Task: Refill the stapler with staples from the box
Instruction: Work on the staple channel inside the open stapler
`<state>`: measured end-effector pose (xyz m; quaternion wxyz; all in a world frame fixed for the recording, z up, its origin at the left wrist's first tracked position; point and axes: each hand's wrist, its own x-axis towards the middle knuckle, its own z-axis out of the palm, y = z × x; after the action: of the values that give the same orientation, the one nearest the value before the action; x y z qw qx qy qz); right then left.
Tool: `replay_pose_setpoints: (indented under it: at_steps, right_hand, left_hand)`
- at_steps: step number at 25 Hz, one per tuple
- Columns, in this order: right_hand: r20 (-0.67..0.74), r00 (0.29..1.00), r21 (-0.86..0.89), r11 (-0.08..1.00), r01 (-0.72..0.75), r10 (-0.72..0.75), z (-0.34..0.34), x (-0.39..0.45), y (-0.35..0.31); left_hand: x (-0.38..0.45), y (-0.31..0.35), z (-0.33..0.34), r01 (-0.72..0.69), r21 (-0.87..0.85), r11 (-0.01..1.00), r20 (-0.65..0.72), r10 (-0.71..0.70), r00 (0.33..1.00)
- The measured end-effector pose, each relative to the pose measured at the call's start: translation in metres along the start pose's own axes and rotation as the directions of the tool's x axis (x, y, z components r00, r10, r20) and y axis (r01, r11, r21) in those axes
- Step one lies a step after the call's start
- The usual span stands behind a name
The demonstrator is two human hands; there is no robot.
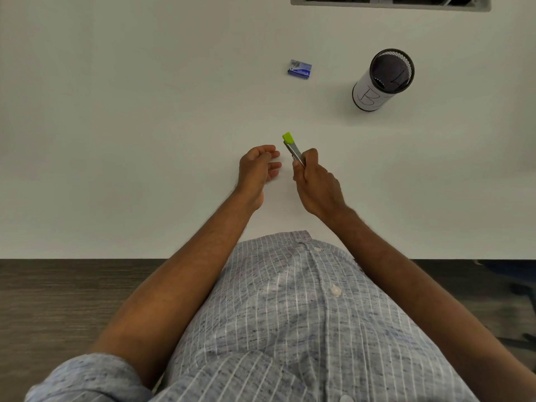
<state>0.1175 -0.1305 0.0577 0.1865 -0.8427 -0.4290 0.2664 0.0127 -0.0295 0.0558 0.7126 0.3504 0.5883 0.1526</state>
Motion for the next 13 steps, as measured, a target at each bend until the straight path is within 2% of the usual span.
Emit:
replay_pose_setpoints:
  at_steps: [2, 4, 5, 7, 9, 13]
  right_hand:
    - [0.109, 0.992, 0.289, 0.953, -0.087, 0.058, 0.002, -0.001, -0.003]
    - [0.268, 0.954, 0.612, 0.741, -0.276, 0.133, 0.002, 0.0, -0.008]
    - [0.329, 0.933, 0.704, 0.621, -0.345, 0.145, 0.002, 0.0, -0.01]
    - [0.372, 0.917, 0.778, 0.491, -0.393, 0.145, 0.0, 0.001, -0.011]
    - [0.383, 0.911, 0.803, 0.434, -0.41, 0.153, -0.001, 0.002, -0.011]
    - [0.41, 0.892, 0.84, 0.301, -0.451, 0.191, -0.003, 0.004, -0.009]
  left_hand:
    - [-0.003, 0.005, 0.002, -0.05, 0.012, 0.999, 0.066, 0.049, 0.997]
    - [-0.007, 0.011, 0.004, -0.129, 0.038, 0.991, 0.12, 0.124, 0.985]
    - [-0.008, 0.013, 0.005, -0.177, 0.065, 0.982, 0.133, 0.167, 0.977]
    - [-0.01, 0.015, 0.008, -0.284, 0.142, 0.948, 0.141, 0.265, 0.954]
    - [-0.011, 0.014, 0.011, -0.378, 0.245, 0.893, 0.136, 0.354, 0.925]
    - [-0.013, 0.011, 0.015, -0.524, 0.482, 0.703, 0.188, 0.501, 0.845]
